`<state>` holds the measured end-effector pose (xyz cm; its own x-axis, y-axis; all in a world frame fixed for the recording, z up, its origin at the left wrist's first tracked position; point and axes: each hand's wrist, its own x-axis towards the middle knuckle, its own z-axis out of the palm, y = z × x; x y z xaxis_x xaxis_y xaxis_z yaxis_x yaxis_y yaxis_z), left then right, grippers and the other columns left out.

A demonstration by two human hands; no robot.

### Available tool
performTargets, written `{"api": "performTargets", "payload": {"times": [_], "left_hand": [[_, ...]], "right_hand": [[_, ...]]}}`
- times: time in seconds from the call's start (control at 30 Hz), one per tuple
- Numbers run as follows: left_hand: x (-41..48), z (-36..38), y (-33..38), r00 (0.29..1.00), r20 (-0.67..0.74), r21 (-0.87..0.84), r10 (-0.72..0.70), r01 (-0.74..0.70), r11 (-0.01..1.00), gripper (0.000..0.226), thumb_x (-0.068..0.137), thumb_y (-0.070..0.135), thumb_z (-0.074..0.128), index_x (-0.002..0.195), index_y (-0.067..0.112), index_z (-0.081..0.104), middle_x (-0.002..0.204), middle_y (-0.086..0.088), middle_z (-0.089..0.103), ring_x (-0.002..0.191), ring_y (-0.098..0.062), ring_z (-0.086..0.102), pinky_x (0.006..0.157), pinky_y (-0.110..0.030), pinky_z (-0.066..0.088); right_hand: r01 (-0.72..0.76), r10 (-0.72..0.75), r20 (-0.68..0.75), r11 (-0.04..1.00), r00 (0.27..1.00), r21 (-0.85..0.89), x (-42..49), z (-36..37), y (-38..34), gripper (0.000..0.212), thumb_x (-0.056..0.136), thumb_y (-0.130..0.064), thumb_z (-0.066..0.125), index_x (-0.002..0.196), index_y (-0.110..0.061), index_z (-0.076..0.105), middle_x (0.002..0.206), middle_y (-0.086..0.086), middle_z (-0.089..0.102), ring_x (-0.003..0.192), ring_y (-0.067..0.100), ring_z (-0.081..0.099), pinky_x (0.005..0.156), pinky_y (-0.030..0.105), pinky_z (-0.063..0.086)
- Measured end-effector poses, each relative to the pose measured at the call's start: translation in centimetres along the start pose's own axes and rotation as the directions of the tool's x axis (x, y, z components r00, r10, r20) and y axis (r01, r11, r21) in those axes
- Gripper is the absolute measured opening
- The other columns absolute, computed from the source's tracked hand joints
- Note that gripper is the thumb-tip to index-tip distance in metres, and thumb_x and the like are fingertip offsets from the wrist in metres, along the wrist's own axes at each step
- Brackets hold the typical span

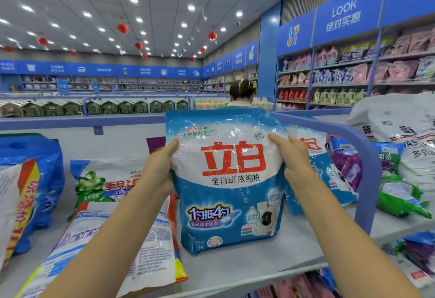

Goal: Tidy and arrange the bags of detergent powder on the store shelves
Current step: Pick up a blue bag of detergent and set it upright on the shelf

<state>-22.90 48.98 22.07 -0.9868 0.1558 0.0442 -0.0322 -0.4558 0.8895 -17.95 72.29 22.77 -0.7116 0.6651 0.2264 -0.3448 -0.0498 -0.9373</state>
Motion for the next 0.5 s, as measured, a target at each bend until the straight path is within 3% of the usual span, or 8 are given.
{"api": "performTargets", "payload": {"times": [0.1, 0.17, 0.27, 0.37, 0.43, 0.5], "left_hand": [[-0.4, 1.5, -0.9, 0.992, 0.106, -0.035, -0.067, 0.071, 0.997, 0.017, 0.096, 0.025, 0.051, 0.09, 0.013, 0.062, 0.07, -0.004, 0.072, 0.056, -0.017, 0.069, 0.047, -0.028, 0.055], [-0.9, 3.0, -1.7, 0.982, 0.163, -0.043, -0.1, 0.109, 0.993, 0.016, 0.096, 0.024, 0.05, 0.088, 0.014, 0.061, 0.064, -0.003, 0.071, 0.052, -0.017, 0.068, 0.042, -0.029, 0.054], [-1.3, 4.7, -2.3, 0.959, 0.258, -0.033, -0.118, 0.131, 0.991, 0.019, 0.096, 0.03, 0.049, 0.1, 0.016, 0.062, 0.087, -0.006, 0.073, 0.075, -0.021, 0.069, 0.056, -0.035, 0.055], [-1.1, 4.9, -2.8, 0.922, 0.371, 0.048, -0.112, 0.101, 0.994, 0.035, 0.094, 0.04, 0.048, 0.119, 0.019, 0.059, 0.112, -0.005, 0.069, 0.103, -0.025, 0.064, 0.081, -0.04, 0.051], [-1.4, 4.7, -4.0, 0.907, 0.402, 0.16, -0.125, 0.065, 0.985, 0.042, 0.081, 0.044, 0.059, 0.116, 0.021, 0.061, 0.112, -0.003, 0.07, 0.107, -0.025, 0.062, 0.094, -0.046, 0.046], [-2.1, 4.7, -5.4, 0.902, 0.393, 0.193, -0.179, 0.109, 0.975, 0.042, 0.073, 0.04, 0.065, 0.109, 0.02, 0.063, 0.1, -0.003, 0.074, 0.101, -0.027, 0.064, 0.095, -0.05, 0.046]], "right_hand": [[0.017, -0.019, -0.109, 1.0, 0.994, -0.026, 0.0, -1.5, -0.6, 0.016, 0.082, -0.01, 0.067, 0.073, -0.015, 0.056, 0.075, 0.006, 0.064, 0.063, 0.018, 0.061, 0.057, 0.028, 0.053], [0.018, -0.025, -0.181, 0.999, 0.983, -0.044, 0.2, -2.8, -1.0, 0.013, 0.079, -0.01, 0.069, 0.072, -0.013, 0.058, 0.081, 0.011, 0.068, 0.066, 0.022, 0.065, 0.063, 0.035, 0.057], [-0.002, -0.014, -0.276, 0.998, 0.961, -0.057, 1.0, -5.0, -1.2, 0.013, 0.075, -0.013, 0.074, 0.074, -0.012, 0.062, 0.084, 0.012, 0.07, 0.077, 0.029, 0.069, 0.075, 0.046, 0.058], [0.023, -0.079, -0.349, 0.986, 0.934, -0.162, 1.6, -5.9, -1.1, 0.019, 0.076, -0.025, 0.075, 0.086, -0.013, 0.064, 0.088, 0.006, 0.068, 0.083, 0.027, 0.067, 0.08, 0.043, 0.055], [0.036, -0.152, -0.352, 0.949, 0.924, -0.314, 1.3, -5.5, -1.3, 0.031, 0.082, -0.033, 0.068, 0.104, -0.012, 0.06, 0.101, 0.006, 0.066, 0.097, 0.03, 0.063, 0.087, 0.044, 0.051], [0.075, -0.194, -0.235, 0.896, 0.952, -0.439, -0.2, -5.2, -1.9, 0.046, 0.087, -0.035, 0.061, 0.125, -0.012, 0.047, 0.121, 0.006, 0.059, 0.112, 0.03, 0.056, 0.094, 0.045, 0.046]]}}
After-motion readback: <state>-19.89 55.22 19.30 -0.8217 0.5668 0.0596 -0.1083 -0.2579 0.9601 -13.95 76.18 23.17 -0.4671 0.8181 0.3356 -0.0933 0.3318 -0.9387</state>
